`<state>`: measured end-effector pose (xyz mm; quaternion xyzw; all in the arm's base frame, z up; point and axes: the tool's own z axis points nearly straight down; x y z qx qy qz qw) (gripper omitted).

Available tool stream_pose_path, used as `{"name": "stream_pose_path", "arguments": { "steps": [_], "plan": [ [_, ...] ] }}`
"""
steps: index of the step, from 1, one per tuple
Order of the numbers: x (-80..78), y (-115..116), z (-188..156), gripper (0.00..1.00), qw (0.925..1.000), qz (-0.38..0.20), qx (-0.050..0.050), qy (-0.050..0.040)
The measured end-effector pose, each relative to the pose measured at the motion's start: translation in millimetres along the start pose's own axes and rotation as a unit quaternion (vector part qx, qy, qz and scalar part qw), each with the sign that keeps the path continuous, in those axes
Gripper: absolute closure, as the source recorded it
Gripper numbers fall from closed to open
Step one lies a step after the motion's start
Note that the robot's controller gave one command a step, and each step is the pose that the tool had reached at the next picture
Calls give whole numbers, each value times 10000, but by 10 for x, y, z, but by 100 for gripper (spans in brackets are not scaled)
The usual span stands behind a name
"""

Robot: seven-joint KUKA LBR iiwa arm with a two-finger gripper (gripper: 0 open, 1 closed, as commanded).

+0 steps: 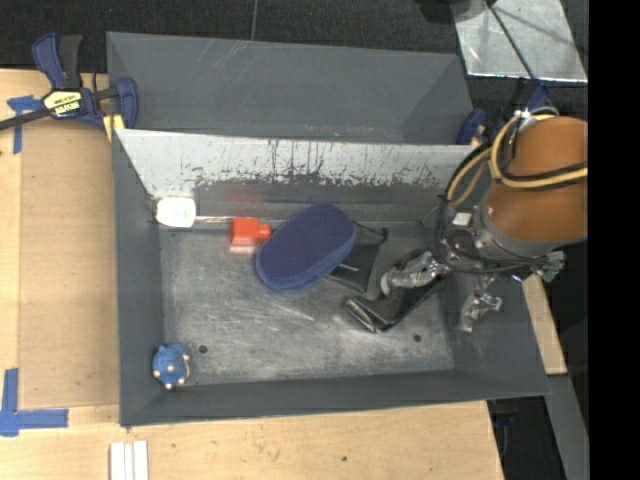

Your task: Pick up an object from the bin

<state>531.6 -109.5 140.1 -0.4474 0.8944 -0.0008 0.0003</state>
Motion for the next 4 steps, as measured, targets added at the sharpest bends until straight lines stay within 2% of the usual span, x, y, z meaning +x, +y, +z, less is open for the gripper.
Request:
{"name": "stream_pose_path", "arguments": {
  "steps": [1, 2, 3, 4],
  "plan": [
    [-623, 248, 655, 0, 9896, -1439, 22, 9],
    [-441, -83, 663, 0, 9508, -3099, 25, -33],
    [-456, -94, 634, 100, 9510, -3091, 43, -43],
    [-460, -103, -99, 100, 9515, -3078, 9, -13]
  ]
}}
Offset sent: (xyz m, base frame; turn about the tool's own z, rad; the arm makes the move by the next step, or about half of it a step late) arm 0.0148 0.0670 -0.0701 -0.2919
